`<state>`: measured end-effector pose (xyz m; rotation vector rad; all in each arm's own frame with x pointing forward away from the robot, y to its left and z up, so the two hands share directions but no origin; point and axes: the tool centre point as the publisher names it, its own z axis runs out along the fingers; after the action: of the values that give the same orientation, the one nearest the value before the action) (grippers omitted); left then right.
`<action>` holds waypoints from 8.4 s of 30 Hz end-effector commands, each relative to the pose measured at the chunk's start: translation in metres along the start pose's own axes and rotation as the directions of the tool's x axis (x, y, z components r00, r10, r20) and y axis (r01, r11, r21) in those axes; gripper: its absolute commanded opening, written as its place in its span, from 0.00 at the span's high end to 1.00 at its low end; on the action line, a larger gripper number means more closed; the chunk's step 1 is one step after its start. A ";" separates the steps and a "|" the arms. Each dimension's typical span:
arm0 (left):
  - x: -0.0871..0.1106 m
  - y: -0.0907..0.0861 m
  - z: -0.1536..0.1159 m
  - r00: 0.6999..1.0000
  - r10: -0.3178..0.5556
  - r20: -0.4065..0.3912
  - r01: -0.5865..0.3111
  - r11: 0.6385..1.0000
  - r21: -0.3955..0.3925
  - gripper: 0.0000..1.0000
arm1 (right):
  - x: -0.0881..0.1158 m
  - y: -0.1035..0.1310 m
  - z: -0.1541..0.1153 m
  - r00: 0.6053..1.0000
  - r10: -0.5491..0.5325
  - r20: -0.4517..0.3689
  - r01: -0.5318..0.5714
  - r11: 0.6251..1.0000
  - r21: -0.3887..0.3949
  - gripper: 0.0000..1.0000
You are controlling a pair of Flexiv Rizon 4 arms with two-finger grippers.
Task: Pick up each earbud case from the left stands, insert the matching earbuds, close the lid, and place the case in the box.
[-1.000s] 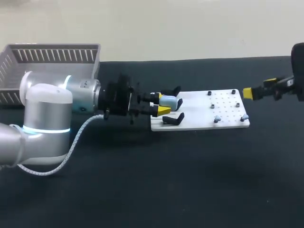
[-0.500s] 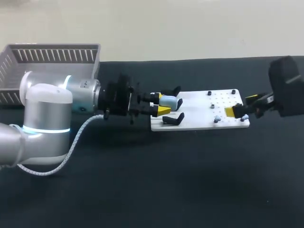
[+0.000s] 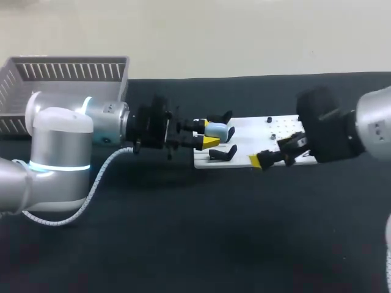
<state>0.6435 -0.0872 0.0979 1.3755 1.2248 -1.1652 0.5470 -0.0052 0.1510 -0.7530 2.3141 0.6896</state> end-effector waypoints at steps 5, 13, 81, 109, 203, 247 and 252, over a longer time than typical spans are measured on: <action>0.001 -0.002 0.000 1.000 0.003 0.003 -0.003 1.000 -0.006 1.00 | -0.016 0.013 0.028 1.000 -0.008 -0.022 0.012 0.989 0.148 0.00; 0.001 -0.002 0.000 1.000 0.003 0.003 -0.003 1.000 -0.006 1.00 | -0.016 0.015 0.031 1.000 0.011 -0.013 -0.009 0.990 0.137 0.00; 0.001 -0.002 0.000 1.000 0.003 0.003 -0.003 1.000 -0.006 1.00 | -0.049 -0.039 0.095 0.968 0.249 -0.042 -0.240 0.959 0.148 0.00; 0.001 -0.002 0.000 1.000 0.003 0.003 -0.003 1.000 -0.006 1.00 | -0.067 -0.038 0.069 0.979 0.203 0.028 -0.204 0.961 0.188 0.00; 0.001 -0.002 0.000 1.000 0.003 0.003 -0.003 1.000 -0.006 1.00 | 0.049 -0.173 0.018 0.881 0.309 -0.359 -0.041 0.805 0.592 0.00; 0.001 -0.002 0.000 1.000 0.003 0.003 -0.003 1.000 -0.006 1.00 | 0.066 -0.201 0.030 0.868 0.344 -0.358 -0.054 0.782 0.621 0.60; 0.001 -0.002 0.000 1.000 0.003 0.003 -0.003 1.000 -0.006 1.00 | 0.065 -0.202 0.030 0.869 0.339 -0.360 -0.051 0.785 0.617 0.62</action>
<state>0.6435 -0.0870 0.0980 1.3757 1.2247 -1.1656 0.6469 -0.1501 0.0305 -0.3888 2.8426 -0.1936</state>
